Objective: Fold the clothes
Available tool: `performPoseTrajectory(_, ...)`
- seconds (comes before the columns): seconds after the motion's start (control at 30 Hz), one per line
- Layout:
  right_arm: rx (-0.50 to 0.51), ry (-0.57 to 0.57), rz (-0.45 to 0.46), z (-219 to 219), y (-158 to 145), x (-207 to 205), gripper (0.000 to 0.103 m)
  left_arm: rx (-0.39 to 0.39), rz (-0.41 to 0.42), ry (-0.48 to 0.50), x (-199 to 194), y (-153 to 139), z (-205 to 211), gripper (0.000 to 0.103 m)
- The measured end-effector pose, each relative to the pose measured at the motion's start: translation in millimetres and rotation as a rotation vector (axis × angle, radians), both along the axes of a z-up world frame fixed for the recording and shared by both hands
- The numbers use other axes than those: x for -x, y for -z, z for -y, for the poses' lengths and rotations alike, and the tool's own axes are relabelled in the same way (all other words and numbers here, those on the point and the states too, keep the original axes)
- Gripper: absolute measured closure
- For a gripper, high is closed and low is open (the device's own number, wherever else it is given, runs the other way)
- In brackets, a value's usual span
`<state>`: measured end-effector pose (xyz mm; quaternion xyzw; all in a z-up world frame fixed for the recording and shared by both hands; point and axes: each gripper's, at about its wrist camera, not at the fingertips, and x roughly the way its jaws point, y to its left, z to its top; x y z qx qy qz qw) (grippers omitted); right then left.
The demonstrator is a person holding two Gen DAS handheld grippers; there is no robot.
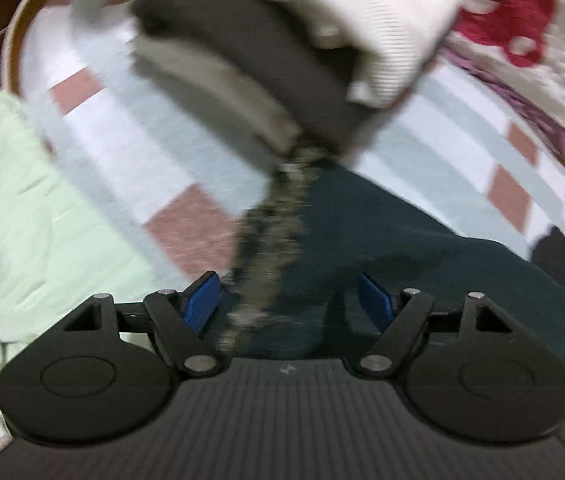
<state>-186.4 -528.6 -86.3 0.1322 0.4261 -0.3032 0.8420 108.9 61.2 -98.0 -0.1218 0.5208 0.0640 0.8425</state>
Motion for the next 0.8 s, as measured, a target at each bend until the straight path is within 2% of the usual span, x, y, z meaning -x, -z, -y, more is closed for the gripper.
performPoseTrajectory(0.17,-0.022,0.024,-0.019,2,17,3,0.029,0.069,-0.047,0.052,-8,18,12,0.025)
performPoseTrajectory(0.27,-0.033,0.047,-0.015,4,20,3,0.029,0.052,-0.073,0.084,-11,26,24,0.022)
performPoseTrajectory(0.37,0.006,0.045,-0.014,7,20,-3,0.029,0.023,-0.081,0.106,-13,32,32,0.016)
performPoseTrajectory(0.47,0.092,-0.037,-0.024,11,20,-22,0.029,0.007,-0.074,0.118,-21,34,41,0.015)
performPoseTrajectory(0.57,0.149,-0.096,-0.036,16,10,-31,0.03,0.0,-0.067,0.132,-25,33,46,0.013)
performPoseTrajectory(0.7,0.203,-0.103,-0.024,5,-15,-13,0.029,0.004,-0.073,0.168,-15,31,51,0.014)
performPoseTrajectory(0.8,0.158,-0.116,-0.04,17,-40,-7,0.029,-0.049,-0.061,0.228,-5,18,67,0.028)
